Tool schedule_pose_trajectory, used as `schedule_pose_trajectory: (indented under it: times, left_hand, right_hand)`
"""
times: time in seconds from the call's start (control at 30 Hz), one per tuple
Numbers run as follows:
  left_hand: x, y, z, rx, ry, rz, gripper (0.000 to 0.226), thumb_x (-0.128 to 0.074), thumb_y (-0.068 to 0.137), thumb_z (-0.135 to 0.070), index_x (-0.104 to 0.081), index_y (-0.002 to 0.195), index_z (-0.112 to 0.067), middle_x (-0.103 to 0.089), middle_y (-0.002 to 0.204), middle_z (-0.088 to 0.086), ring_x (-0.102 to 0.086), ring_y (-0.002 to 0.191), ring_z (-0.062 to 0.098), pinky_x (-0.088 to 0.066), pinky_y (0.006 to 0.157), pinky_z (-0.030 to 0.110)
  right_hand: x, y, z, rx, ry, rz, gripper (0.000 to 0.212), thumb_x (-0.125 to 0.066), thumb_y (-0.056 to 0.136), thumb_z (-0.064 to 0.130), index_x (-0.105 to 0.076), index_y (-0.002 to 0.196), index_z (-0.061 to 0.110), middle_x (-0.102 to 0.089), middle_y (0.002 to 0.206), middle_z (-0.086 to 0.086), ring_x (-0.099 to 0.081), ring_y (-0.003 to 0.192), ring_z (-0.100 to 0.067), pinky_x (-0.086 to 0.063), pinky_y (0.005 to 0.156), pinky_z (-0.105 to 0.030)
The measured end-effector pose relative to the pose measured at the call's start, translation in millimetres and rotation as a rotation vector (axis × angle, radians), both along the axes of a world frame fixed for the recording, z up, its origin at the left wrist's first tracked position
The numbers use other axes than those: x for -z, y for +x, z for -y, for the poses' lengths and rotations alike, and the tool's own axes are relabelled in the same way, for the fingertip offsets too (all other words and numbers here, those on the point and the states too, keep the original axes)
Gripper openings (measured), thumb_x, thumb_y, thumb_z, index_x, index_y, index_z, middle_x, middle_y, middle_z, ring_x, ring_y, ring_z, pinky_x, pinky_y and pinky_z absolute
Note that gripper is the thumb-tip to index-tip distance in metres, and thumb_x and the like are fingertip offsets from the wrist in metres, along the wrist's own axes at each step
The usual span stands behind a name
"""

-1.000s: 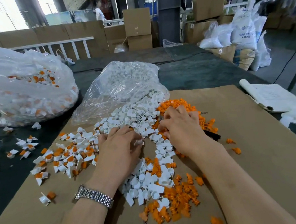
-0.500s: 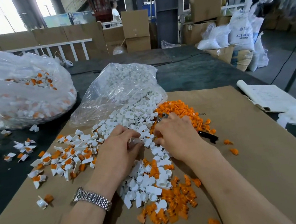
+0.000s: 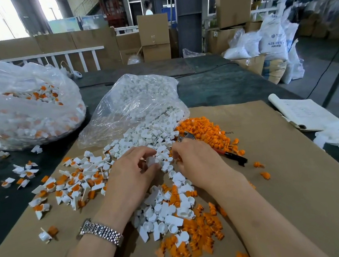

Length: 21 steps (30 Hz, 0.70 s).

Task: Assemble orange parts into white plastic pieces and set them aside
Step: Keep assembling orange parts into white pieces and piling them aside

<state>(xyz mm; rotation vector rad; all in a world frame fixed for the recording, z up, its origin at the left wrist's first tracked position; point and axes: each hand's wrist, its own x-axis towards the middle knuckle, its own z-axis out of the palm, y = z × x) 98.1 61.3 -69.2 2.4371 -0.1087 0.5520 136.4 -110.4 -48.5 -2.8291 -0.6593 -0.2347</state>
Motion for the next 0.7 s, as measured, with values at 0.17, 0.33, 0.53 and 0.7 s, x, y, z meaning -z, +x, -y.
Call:
schedule_pose_trajectory:
  times: [0.17,0.33,0.53,0.7]
  left_hand:
    - [-1,1,0,0.031,-0.066,-0.028,0.016,-0.075,0.091,-0.02,-0.075,0.103,-0.031,-0.061,0.1,-0.019,-0.057,0.088,-0.007,-0.038,0.072,0.002]
    - [-6,-1,-1,0.036,-0.336,-0.105,0.021,-0.071,0.094,-0.017,-0.078,0.099,-0.036,-0.073,0.093,-0.018,-0.067,0.084,-0.005,-0.046,0.068,0.004]
    - [-11,-6,-1,0.06,-0.576,-0.174,0.013,-0.073,0.093,-0.023,-0.078,0.1,-0.033,-0.079,0.089,-0.013,-0.075,0.08,0.006,-0.055,0.074,0.024]
    - [-11,-6,-3,0.084,-0.608,-0.214,0.028,-0.068,0.097,-0.022,-0.079,0.091,-0.046,-0.079,0.085,-0.007,-0.074,0.081,0.007,-0.05,0.068,0.016]
  right_hand:
    - [-1,5,1,0.066,0.176,0.013,0.017,-0.058,0.098,0.013,-0.058,0.114,0.019,-0.054,0.112,-0.003,-0.058,0.09,-0.018,-0.046,0.075,-0.026]
    - [-8,3,0,0.007,0.556,-0.068,0.01,-0.067,0.094,0.021,-0.074,0.102,0.022,-0.06,0.105,0.003,-0.059,0.088,-0.008,-0.05,0.082,-0.023]
    - [-12,-9,-4,-0.155,0.843,-0.24,0.009,-0.077,0.086,0.017,-0.075,0.095,0.017,-0.074,0.082,0.002,-0.071,0.077,-0.009,-0.06,0.08,-0.031]
    - [-7,-8,-8,-0.148,0.798,-0.227,0.01,-0.074,0.089,0.012,-0.078,0.095,0.019,-0.073,0.089,0.007,-0.069,0.083,-0.003,-0.058,0.083,-0.025]
